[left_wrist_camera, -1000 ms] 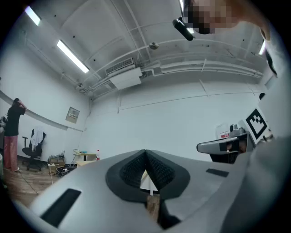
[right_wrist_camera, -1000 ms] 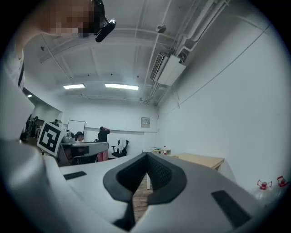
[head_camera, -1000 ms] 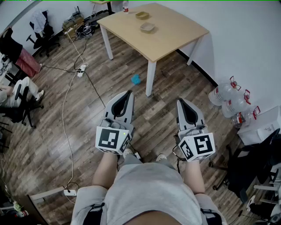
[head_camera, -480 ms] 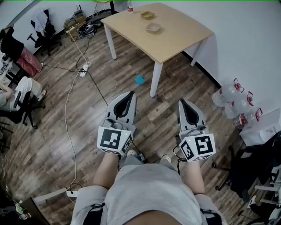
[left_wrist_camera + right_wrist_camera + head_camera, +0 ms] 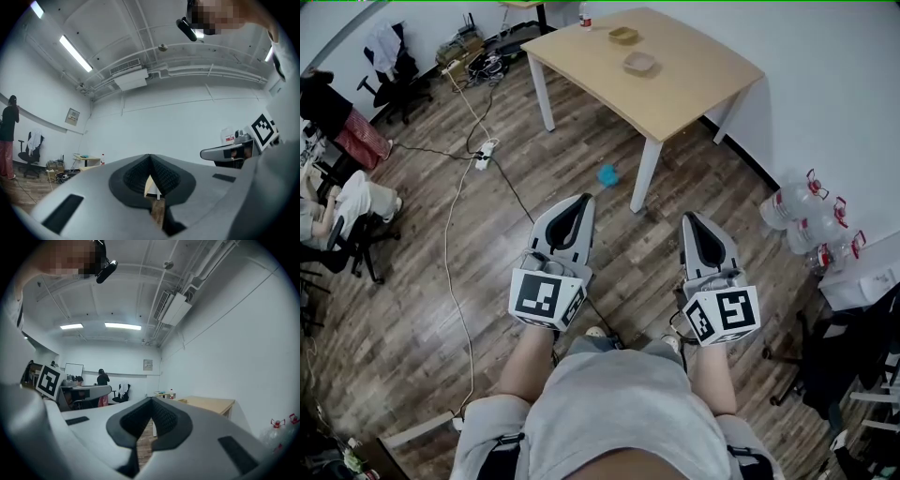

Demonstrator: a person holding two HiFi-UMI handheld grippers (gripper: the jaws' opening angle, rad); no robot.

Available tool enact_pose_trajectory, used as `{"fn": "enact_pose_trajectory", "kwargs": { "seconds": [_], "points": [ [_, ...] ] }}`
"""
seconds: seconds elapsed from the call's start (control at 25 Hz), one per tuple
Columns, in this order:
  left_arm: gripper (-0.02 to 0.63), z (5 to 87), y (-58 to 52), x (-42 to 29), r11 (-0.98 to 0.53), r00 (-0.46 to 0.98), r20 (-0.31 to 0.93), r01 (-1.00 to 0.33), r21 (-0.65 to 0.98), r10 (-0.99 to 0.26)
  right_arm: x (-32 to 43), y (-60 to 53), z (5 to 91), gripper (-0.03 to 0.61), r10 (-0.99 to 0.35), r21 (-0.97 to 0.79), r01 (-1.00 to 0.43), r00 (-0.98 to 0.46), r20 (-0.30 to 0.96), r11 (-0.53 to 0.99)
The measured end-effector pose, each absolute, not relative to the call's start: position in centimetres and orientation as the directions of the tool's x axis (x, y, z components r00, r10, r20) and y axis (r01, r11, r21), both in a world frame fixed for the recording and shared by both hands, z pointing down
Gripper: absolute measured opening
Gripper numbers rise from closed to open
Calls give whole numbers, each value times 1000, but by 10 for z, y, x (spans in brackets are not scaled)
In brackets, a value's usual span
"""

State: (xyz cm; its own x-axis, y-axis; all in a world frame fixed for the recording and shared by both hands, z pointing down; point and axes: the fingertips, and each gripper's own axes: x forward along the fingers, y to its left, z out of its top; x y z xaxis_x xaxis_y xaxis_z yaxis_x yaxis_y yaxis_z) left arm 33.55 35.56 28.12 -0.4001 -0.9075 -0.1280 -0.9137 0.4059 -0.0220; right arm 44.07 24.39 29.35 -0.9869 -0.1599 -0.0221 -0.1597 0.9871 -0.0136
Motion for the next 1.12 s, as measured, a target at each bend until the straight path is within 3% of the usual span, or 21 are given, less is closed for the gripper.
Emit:
{"fn": "enact_pose_trajectory", "kwargs": {
  "seconds": [0.56, 1.12],
  "points": [
    [15, 292, 338, 273, 361, -361, -125, -932, 19, -924, 384, 225, 299, 11, -218, -41, -217, -976, -17, 975],
    [15, 282, 259, 162, 407, -404, -130, -914, 6, -906, 262, 140, 288, 11, -151, -56, -149, -988, -36, 987]
  ]
}}
